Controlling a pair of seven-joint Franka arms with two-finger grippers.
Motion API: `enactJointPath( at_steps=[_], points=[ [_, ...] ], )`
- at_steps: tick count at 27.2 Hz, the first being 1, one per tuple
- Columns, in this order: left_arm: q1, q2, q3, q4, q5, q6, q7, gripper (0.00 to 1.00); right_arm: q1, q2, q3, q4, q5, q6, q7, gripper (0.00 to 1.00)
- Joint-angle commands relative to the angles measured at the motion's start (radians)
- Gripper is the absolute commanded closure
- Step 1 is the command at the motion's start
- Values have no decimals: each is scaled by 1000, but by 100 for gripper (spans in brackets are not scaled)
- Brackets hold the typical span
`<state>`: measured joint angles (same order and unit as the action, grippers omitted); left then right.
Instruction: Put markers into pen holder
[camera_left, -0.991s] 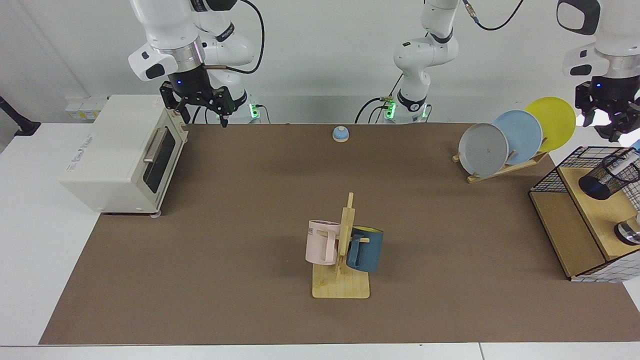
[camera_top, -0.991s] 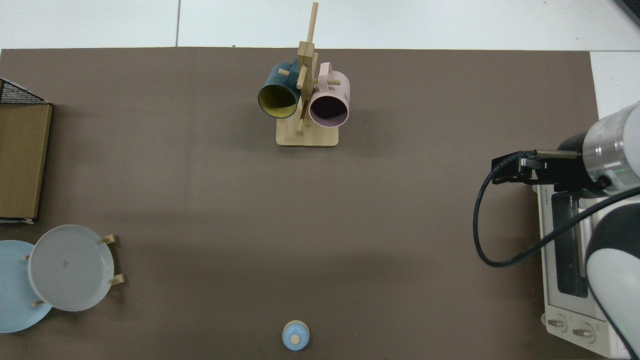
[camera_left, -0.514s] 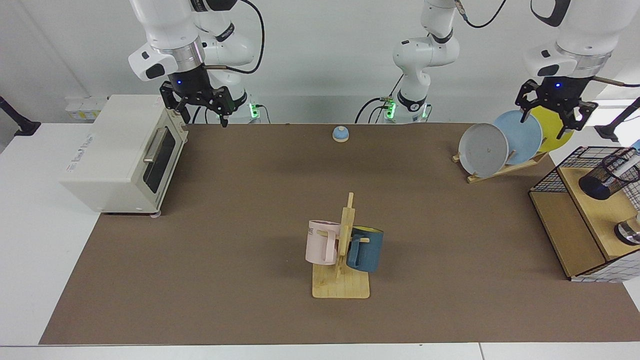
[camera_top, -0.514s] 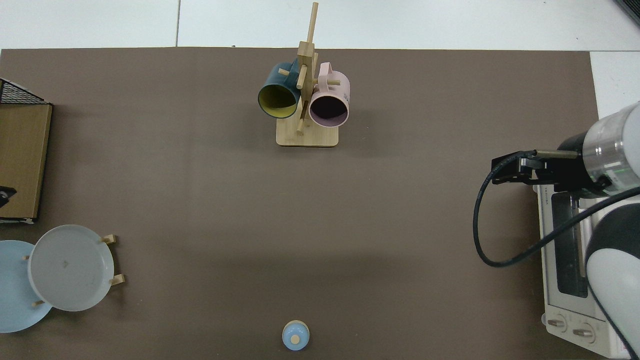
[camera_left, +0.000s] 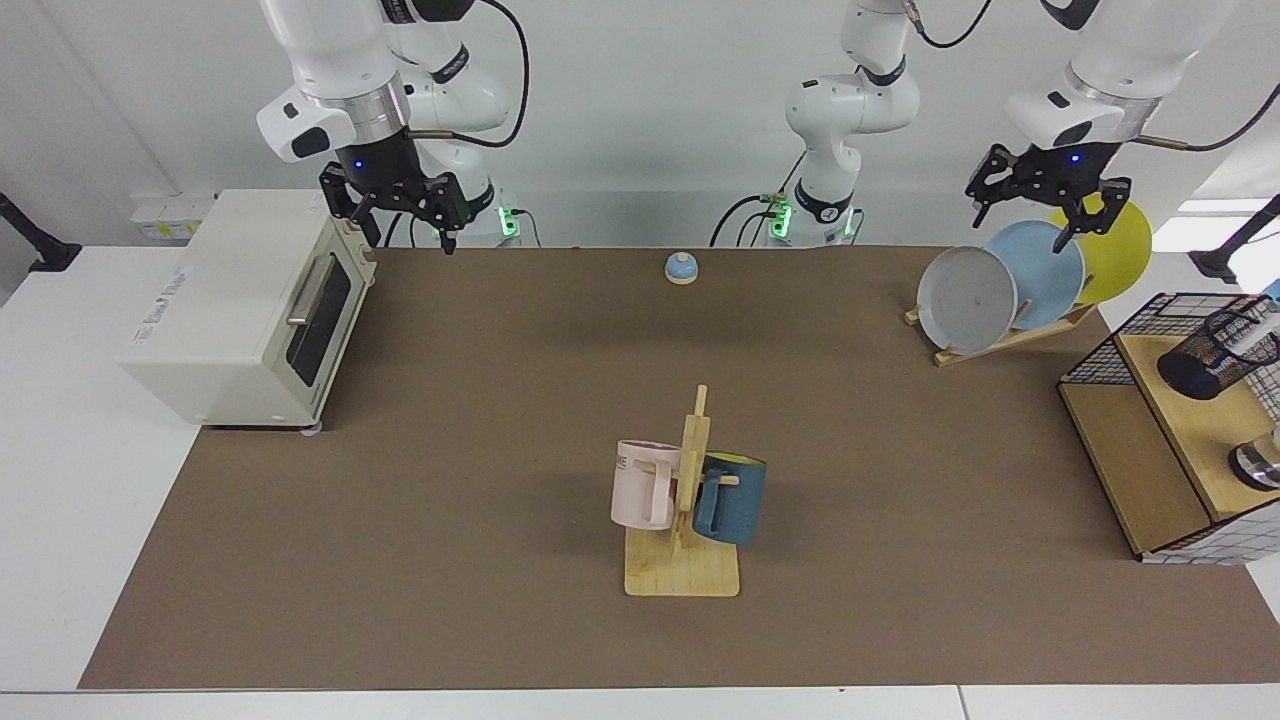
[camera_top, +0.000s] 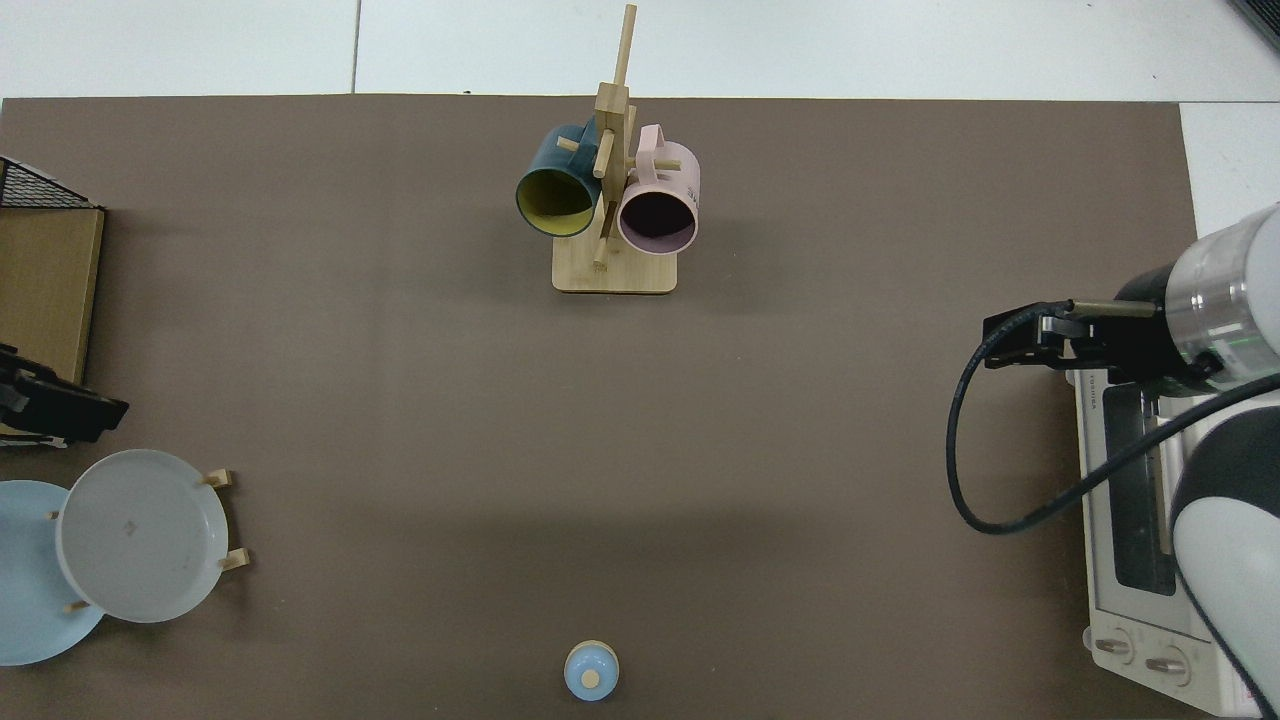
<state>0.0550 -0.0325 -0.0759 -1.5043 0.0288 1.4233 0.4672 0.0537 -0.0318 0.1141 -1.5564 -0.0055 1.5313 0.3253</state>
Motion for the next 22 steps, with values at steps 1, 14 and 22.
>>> enactJointPath(
  at_steps=[1,14,22],
  points=[
    [-3,-18,-19,4,-30,-23,-81,0,-14,-3,10,7,12,-14,17,0],
    [-17,-26,-19,-5,-46,12,-225,0,-14,-3,10,7,12,-14,17,0],
    [-17,-21,-16,-14,-61,82,-225,0,-14,-3,10,7,13,-14,17,0]
  ],
)
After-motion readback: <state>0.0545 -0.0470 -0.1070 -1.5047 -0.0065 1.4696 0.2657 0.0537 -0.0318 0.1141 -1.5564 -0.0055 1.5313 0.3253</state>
